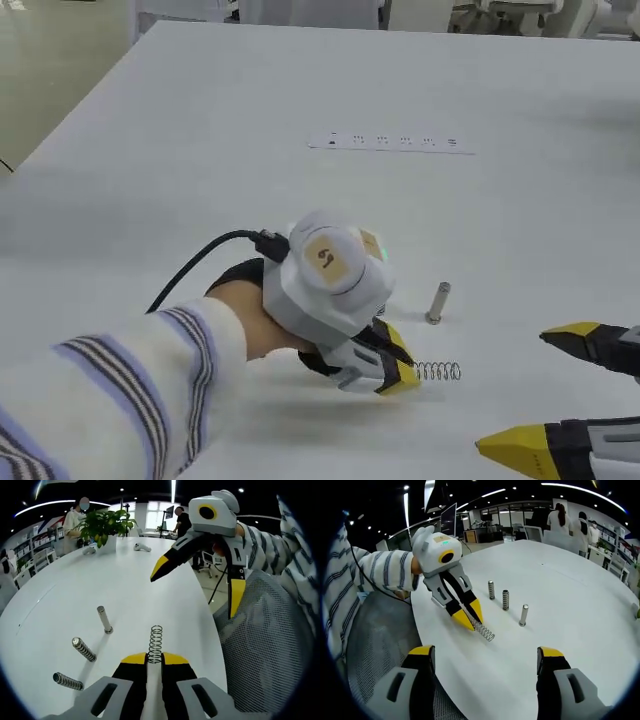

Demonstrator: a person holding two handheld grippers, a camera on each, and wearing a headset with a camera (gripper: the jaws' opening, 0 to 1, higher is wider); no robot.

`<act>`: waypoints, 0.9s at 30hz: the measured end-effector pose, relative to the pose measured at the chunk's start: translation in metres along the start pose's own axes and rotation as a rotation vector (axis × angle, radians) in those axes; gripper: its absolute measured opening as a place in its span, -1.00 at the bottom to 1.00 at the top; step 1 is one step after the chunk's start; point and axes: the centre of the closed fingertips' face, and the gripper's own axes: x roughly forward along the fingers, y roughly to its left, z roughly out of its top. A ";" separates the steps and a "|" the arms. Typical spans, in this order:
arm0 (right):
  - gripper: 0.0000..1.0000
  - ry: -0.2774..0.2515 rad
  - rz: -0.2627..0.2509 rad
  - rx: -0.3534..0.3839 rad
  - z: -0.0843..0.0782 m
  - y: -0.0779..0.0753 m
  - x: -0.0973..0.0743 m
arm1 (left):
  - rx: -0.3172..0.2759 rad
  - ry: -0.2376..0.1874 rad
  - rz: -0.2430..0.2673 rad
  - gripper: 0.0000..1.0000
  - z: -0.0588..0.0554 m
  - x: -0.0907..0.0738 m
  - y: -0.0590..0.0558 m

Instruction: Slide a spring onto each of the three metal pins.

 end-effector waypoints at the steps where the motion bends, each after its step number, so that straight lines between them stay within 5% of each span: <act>1: 0.64 0.002 0.002 -0.002 0.000 0.000 0.001 | 0.004 0.008 -0.002 -0.95 -0.003 -0.001 0.000; 5: 0.64 -0.006 0.012 -0.005 0.003 0.002 0.003 | -0.007 0.013 -0.002 -0.95 -0.011 -0.010 -0.001; 15: 0.64 -0.001 0.035 -0.023 0.006 0.007 0.007 | -0.020 -0.051 0.032 -0.95 -0.002 -0.036 -0.007; 27: 0.61 0.017 0.067 -0.043 0.004 0.013 0.011 | -0.057 -0.061 0.019 -0.95 -0.003 -0.055 -0.020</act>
